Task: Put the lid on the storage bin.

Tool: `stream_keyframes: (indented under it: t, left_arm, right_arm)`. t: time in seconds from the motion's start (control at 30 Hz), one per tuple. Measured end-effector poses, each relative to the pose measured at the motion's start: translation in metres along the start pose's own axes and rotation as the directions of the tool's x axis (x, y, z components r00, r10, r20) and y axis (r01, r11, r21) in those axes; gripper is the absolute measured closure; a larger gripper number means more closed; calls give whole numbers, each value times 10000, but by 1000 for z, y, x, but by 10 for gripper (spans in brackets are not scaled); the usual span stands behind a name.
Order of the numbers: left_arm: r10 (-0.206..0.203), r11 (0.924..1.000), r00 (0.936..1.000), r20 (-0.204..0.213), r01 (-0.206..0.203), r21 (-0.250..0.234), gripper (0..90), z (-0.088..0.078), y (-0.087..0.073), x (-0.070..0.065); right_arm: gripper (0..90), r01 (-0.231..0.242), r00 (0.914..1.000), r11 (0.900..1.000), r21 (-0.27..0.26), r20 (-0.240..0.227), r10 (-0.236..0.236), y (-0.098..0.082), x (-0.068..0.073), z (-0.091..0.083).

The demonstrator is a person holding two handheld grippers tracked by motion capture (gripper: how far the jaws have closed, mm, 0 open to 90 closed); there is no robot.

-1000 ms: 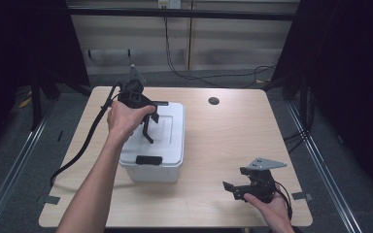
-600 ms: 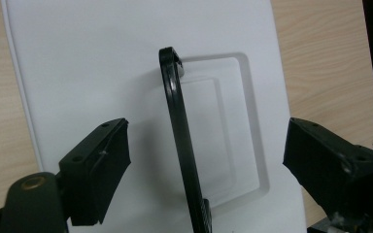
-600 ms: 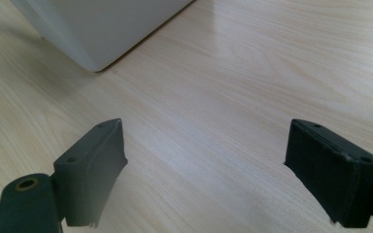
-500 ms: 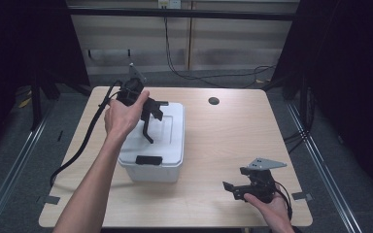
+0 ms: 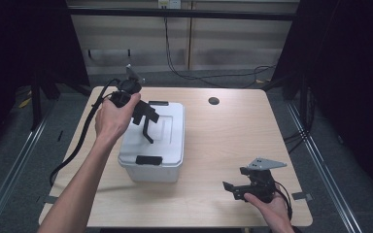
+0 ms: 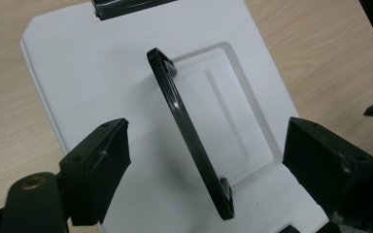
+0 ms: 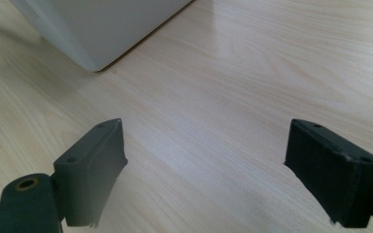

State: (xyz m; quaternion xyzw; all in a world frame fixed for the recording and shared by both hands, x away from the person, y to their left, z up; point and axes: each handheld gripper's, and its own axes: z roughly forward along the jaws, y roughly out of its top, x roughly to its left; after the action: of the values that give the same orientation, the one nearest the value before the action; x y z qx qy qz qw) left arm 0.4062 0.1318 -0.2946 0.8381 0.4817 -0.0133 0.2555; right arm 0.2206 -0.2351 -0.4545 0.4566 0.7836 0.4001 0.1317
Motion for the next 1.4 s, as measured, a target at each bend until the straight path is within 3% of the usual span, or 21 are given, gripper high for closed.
stream_keyframes:
  t: [0.07, 0.17, 0.3, 0.7, 0.97, 1.13, 1.4]
  left_arm:
    - [168, 9997, 9997, 189, -165, -155, 170, -2, -4, 3]
    - [388, 9991, 9992, 99, -386, -157, 180, -3, -11, 8]
    - [582, 9968, 9980, 231, -568, -564, 180, -8, -21, 18]
    - [682, 9876, 9941, 841, -553, -1471, 197, -25, -48, 44]
    - [684, 9815, 9950, 723, -541, -1837, 198, -32, -71, 59]
    - [486, 9769, 9954, 830, -300, -2116, 197, -32, -85, 70]
    - [678, 9714, 9949, 751, -487, -2322, 197, -30, -111, 82]
  right_arm:
    - [137, 11, 10000, 10000, 4, 3, -11, 0, 0, 0]
    - [137, 13, 10000, 10000, 4, -1, -13, 0, 0, 0]
    - [137, 19, 10000, 10000, 2, 12, -19, 0, -1, 0]
    - [137, -11, 10000, 10000, 20, 76, 11, 0, -1, 0]
    - [137, -2, 10000, 10000, 26, 100, 2, 0, 0, 0]
    - [137, -5, 9999, 10000, 19, 115, 4, 0, -1, 0]
    - [138, -28, 9999, 10000, 2, 140, 28, 0, -1, 1]
